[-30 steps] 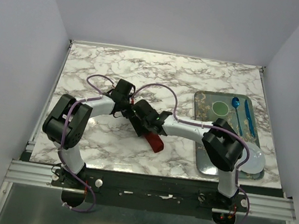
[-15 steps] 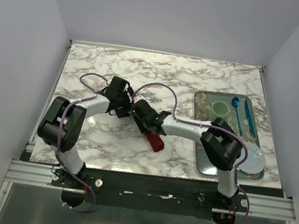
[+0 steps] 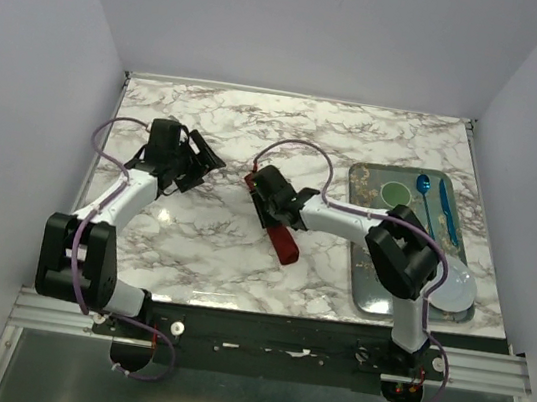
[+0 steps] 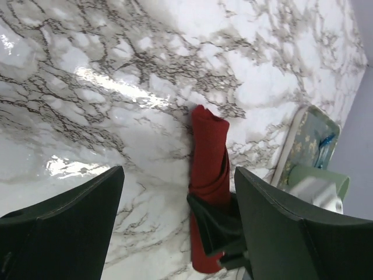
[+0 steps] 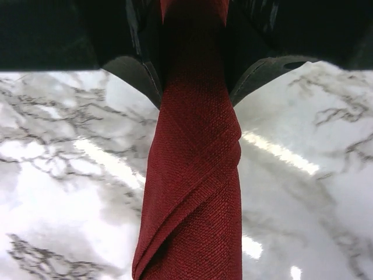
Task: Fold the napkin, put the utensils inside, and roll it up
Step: Roll the napkin with the utensil
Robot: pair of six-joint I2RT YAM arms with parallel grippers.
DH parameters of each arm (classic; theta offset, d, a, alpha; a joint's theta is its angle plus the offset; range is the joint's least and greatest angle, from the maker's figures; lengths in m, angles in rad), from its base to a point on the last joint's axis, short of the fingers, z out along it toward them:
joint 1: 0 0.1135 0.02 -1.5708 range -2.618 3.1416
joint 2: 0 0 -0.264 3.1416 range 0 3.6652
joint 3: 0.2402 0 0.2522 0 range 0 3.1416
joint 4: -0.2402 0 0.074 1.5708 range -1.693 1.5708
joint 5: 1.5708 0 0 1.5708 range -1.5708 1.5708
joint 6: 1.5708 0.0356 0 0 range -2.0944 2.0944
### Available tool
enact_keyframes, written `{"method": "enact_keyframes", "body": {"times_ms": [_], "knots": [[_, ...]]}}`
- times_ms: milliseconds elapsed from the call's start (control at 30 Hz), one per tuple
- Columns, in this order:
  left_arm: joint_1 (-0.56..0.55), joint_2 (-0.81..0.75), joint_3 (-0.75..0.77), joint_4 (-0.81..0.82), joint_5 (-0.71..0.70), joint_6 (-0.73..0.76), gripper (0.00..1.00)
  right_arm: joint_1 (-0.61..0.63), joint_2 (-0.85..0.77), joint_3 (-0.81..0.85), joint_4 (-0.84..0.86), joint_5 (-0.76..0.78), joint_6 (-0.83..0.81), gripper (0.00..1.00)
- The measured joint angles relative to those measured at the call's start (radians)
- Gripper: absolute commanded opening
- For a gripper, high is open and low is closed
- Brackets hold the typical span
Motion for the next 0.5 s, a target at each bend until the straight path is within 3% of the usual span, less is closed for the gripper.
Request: {"method": "enact_keyframes", "body": {"times_ms": [267, 500], "knots": [[-0.002, -0.139, -0.061, 0.002, 0.091, 0.02, 0.86, -0.186, 0.055, 0.1, -0.059, -0.087, -0.002, 0.45], [-0.008, -0.174, -0.139, 0.003, 0.145, 0.023, 0.86, -0.317, 0.174, 0.303, -0.155, -0.148, -0.034, 0.46]]}}
